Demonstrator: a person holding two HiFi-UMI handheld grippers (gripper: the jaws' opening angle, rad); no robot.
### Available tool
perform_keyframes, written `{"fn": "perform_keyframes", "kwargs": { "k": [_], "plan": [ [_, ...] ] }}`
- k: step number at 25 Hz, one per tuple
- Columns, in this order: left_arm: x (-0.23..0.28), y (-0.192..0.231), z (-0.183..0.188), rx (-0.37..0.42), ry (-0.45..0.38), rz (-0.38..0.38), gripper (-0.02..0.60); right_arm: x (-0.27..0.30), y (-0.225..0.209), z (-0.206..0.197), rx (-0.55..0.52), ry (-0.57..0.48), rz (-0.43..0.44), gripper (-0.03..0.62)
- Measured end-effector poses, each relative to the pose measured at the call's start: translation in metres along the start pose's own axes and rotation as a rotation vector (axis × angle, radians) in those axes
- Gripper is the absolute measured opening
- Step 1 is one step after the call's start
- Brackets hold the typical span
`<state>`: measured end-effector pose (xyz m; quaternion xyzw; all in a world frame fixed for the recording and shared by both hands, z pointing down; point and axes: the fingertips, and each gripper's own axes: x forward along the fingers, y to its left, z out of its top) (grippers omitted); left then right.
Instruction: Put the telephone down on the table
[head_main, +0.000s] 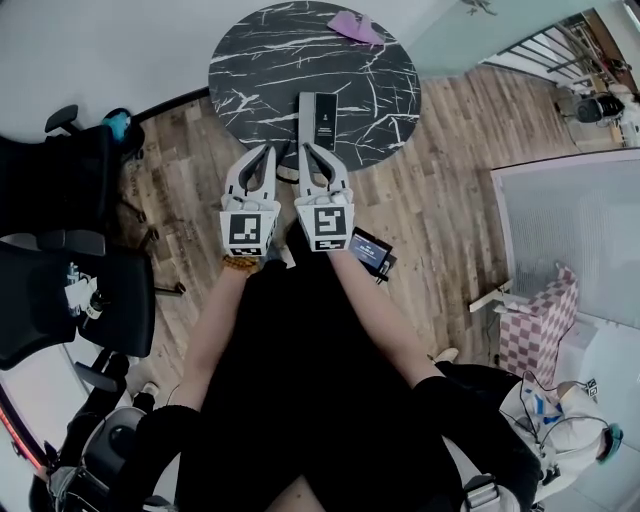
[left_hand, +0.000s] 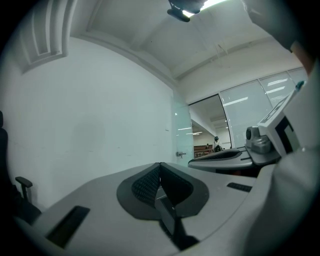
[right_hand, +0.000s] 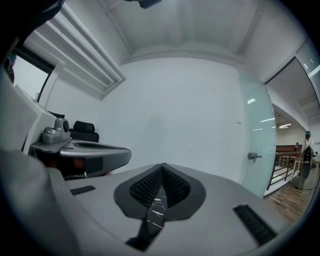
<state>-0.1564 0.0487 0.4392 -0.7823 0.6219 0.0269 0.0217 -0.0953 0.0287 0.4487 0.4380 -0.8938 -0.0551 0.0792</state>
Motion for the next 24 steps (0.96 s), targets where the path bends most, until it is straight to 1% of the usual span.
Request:
{"fn": "perform_keyframes", "kwargs": {
  "k": [3,6,8,14,24],
  "plan": [
    [0.001,0.004,0.0,-0.014,0.0,0.017,0.014,0.003,0.002,0.0,-0.01,0.008,0.019,0.031],
    [0.003,0.009,0.001,-0.061,-0.003,0.033,0.014,0.005,0.005,0.0,-0.015,0.008,0.037,0.031],
    [0.005,0.01,0.003,-0.075,-0.009,0.037,0.014,0.007,0.005,-0.001,-0.017,0.009,0.044,0.031],
    [0.01,0.008,-0.001,-0.07,0.004,0.033,0.014,0.012,0.005,-0.005,-0.008,0.015,0.061,0.031],
    [0.027,0.0,-0.015,-0.063,0.052,0.011,0.014,0.019,-0.016,-0.016,0.018,0.035,0.045,0.031]
  ]
}}
